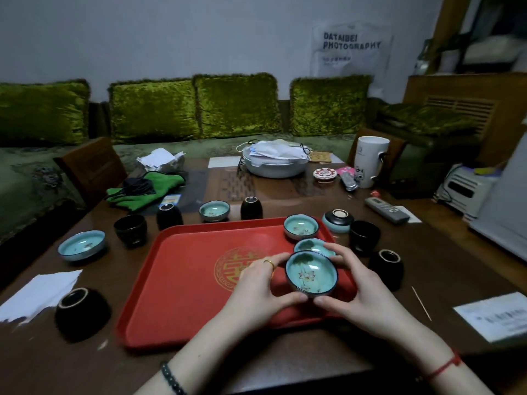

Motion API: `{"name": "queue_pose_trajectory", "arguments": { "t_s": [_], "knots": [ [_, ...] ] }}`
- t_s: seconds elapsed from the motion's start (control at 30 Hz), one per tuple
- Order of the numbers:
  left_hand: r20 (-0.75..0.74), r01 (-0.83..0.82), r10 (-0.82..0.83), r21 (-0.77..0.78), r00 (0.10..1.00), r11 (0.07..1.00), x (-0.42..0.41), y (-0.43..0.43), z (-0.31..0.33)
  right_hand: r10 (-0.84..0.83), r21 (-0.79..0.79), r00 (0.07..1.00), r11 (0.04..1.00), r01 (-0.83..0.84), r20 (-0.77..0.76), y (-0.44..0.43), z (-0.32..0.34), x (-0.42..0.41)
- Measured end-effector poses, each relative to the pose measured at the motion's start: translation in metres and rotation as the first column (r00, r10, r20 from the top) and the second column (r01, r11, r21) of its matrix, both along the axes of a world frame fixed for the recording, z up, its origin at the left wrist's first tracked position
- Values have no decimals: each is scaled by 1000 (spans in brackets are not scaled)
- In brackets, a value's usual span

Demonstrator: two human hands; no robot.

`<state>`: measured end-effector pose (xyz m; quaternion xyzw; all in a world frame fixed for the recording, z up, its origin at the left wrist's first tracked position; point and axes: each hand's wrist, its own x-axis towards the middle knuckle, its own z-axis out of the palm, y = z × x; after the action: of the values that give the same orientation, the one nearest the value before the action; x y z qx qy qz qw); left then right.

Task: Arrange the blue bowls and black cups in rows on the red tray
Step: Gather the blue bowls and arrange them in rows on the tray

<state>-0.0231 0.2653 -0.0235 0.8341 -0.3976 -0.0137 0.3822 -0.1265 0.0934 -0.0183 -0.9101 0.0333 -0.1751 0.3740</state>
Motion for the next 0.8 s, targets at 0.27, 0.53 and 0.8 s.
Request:
{"name": "queue_pose_trajectory", "arguments": {
  "t_s": [0.27,0.53,0.8],
  "knots": [
    [-44,39,-36,60,998,997,-15,-17,-14,-55,-3,995,999,55,-89,-13,-12,-22],
    [-71,41,-36,76,997,996,-17,-23,-18,-58,-9,992,998,58,-111,-19,-15,-25],
    [-84,44,-36,100,996,994,-15,-25,-20,-59,-22,992,998,57,-116,-20,-15,-23]
  ]
}}
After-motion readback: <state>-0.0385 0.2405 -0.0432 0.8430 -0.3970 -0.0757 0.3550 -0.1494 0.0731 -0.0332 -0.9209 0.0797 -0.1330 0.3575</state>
